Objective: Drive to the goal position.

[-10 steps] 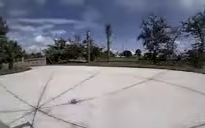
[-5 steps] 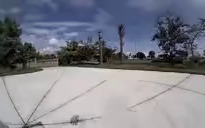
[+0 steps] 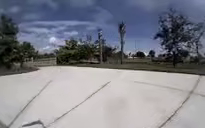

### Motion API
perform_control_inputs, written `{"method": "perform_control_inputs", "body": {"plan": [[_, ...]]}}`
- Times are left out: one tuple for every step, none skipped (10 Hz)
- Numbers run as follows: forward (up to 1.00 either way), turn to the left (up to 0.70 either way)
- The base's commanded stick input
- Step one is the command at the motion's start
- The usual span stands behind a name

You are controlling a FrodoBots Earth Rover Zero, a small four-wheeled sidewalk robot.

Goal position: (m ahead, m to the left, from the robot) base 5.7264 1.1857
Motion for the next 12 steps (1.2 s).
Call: {"method": "perform_control_inputs", "body": {"plan": [[0.85, 0.00], [0.85, 0.00], [0.85, 0.00], [0.85, 0.00], [0.85, 0.00], [0.85, 0.19], [0.85, 0.34], [0.85, 0.34], [0.85, 0.34], [0.85, 0.34], [0.85, 0.34], [0.85, 0.34]]}}
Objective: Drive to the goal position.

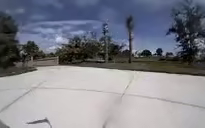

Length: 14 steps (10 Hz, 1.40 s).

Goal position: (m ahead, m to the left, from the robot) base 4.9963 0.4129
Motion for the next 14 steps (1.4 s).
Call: {"method": "perform_control_inputs", "body": {"plan": [[0.85, 0.34], [0.85, 0.34], [0.85, 0.34], [0.85, 0.34], [0.85, 0.00], [0.85, 0.00], [0.85, 0.00], [0.85, 0.00], [0.85, 0.00], [0.85, 0.00], [0.85, 0.00], [0.85, 0.00], [0.85, 0.00], [0.85, 0.00]]}}
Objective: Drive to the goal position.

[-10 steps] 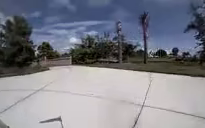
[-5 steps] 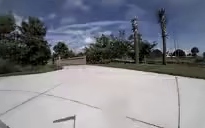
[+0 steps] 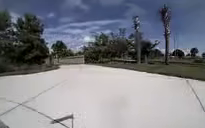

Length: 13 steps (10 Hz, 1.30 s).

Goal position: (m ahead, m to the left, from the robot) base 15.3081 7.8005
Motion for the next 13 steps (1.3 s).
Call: {"method": "perform_control_inputs", "body": {"plan": [[0.85, 0.00], [0.85, 0.00], [0.85, 0.00], [0.85, 0.00], [0.85, 0.00], [0.85, 0.00], [0.85, 0.00], [0.85, 0.00], [0.85, 0.00], [0.85, 0.00], [0.85, 0.00], [0.85, 0.00], [0.85, 0.00]]}}
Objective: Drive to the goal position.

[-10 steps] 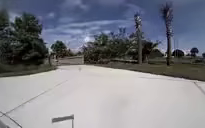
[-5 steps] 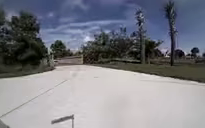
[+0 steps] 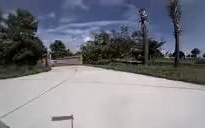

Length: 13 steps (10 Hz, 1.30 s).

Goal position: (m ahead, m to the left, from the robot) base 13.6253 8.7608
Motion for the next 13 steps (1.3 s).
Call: {"method": "perform_control_inputs", "body": {"plan": [[0.85, 0.00], [0.85, 0.00], [0.85, 0.00], [0.85, 0.00], [0.85, 0.00], [0.85, 0.00], [0.85, 0.00], [0.85, 0.00], [0.85, 0.00], [0.85, 0.00], [0.85, 0.00], [0.85, 0.00], [0.85, 0.00]]}}
